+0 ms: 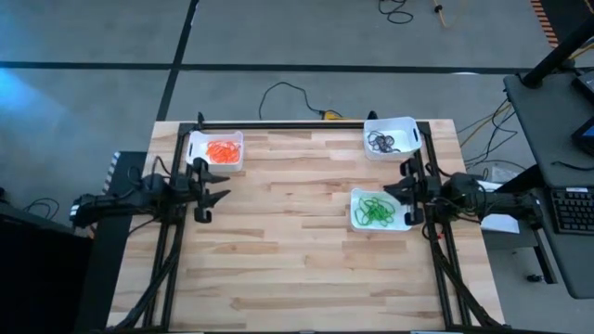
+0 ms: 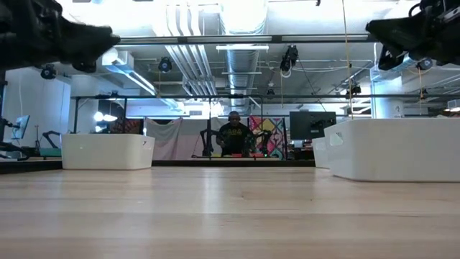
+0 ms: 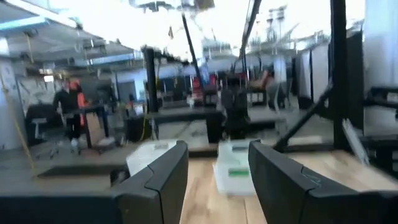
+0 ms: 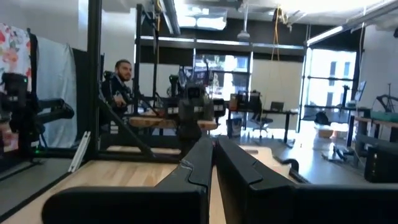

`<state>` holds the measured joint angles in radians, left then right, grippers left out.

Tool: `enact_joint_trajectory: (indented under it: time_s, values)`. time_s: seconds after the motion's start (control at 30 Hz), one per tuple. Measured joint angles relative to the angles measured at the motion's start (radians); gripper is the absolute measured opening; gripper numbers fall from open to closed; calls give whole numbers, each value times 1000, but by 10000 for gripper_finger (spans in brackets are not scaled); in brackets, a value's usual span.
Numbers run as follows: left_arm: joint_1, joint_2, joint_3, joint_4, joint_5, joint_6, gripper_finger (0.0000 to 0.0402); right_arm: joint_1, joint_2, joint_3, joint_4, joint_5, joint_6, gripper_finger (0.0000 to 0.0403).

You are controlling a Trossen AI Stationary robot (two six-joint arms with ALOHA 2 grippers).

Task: Sort rubber bands into baskets
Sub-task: Return to Home Position

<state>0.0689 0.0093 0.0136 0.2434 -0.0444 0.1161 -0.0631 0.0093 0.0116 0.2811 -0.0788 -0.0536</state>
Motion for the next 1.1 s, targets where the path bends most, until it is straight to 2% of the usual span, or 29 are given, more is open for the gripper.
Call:
enact_joint_trajectory:
  time_s: [0.13, 0.43, 0.67, 0.97, 1.1]
  values:
    - [0, 0, -3, -17, 1, 16, 154, 0, 0, 0, 8, 0, -10, 13]
    - [0, 19, -3, -97, 1, 32, 154, 0, 0, 0, -147, 0, 28, 13]
    - [0, 42, -3, -112, 2, 3, 154, 0, -1, -1, -138, -3, 9, 13]
    - [0, 45, -3, -112, 3, 2, 154, 0, -8, -1, -165, -87, 12, 13]
    - [0, 48, -3, -112, 3, -2, 154, 0, 6, -1, -233, -86, 90, 13]
